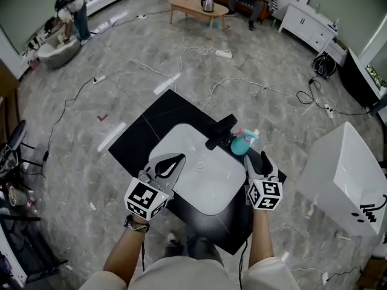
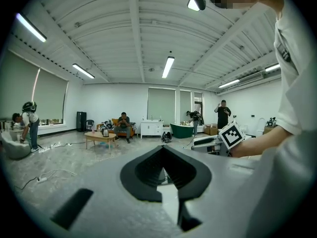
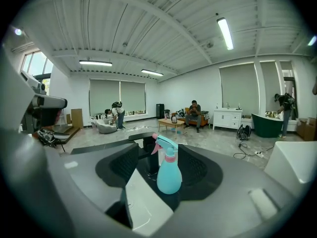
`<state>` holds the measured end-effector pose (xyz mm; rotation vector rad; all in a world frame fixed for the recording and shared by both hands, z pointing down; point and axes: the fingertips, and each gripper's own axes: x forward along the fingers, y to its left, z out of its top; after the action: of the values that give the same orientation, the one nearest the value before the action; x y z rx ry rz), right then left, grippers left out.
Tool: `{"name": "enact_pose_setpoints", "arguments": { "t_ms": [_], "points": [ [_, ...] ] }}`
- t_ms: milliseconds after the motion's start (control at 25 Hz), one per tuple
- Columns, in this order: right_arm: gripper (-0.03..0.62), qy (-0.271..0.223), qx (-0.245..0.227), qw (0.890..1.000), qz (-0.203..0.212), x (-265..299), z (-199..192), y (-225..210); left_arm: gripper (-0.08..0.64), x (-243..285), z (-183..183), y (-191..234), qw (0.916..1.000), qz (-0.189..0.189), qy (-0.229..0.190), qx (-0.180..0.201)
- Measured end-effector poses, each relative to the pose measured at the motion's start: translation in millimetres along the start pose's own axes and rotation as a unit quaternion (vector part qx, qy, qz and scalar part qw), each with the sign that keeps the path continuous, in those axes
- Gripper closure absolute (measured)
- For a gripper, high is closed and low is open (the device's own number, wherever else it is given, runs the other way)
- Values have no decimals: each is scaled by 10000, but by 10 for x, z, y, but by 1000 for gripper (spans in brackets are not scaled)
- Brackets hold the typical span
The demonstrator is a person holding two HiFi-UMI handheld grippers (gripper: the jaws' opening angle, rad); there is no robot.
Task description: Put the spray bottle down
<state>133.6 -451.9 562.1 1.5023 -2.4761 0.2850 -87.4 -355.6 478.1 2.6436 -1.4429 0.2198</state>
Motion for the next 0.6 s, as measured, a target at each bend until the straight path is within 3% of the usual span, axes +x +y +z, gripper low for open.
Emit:
{"name": "enact_pose_setpoints", "arguments": {
  "t_ms": [600],
  "points": [
    [448,-145,-69,9999,17,-1268,483,643,558,-717,381,-430,9988,-185,-305,336]
  ]
}}
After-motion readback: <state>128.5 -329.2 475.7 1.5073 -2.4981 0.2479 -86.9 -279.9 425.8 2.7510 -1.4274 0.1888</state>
